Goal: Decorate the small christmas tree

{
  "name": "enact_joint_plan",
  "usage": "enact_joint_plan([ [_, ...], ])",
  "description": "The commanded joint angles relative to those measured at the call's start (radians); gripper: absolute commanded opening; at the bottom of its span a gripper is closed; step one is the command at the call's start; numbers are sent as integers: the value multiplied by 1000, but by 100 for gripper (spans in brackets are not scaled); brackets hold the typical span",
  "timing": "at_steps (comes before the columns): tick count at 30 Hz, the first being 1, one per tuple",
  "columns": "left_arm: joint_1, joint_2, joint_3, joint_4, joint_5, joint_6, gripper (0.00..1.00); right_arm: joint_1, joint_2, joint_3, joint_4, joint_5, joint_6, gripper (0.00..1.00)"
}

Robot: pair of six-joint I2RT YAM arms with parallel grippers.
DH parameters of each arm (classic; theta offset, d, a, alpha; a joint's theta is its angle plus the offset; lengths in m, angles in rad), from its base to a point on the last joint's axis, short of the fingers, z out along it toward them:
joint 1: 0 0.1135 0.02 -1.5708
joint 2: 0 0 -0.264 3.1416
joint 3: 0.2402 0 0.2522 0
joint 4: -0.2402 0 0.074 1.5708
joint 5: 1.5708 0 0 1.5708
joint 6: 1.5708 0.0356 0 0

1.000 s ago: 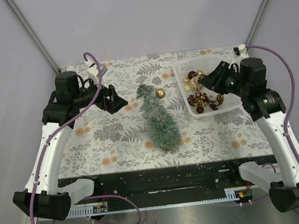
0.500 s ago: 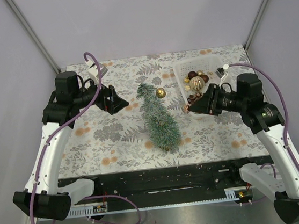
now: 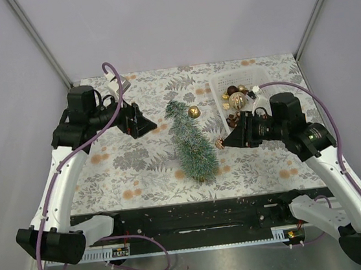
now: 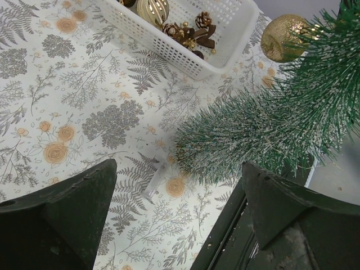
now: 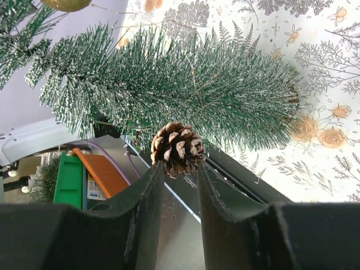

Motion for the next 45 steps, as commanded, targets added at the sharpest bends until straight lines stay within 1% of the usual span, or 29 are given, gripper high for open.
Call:
enact_joint_plan([
  [1, 6, 8, 24, 30, 58, -15, 96, 12, 20, 85, -16, 24, -53, 36],
  [9, 5, 4, 14, 32, 60, -10, 96, 52, 66, 128, -38, 59, -81, 35],
  [18, 5, 2, 8, 23, 84, -4, 93, 76, 55, 74, -136, 161, -137, 35],
  [27, 5, -1, -3, 23, 70, 7, 93, 115, 96, 76, -142, 196, -162, 34],
  [36, 5, -1, -5, 23, 72, 10, 93, 133, 116, 119, -153, 198, -191, 34],
  [45, 6, 1, -6, 23, 70, 11, 93, 136, 86, 139, -177, 164, -191, 34],
])
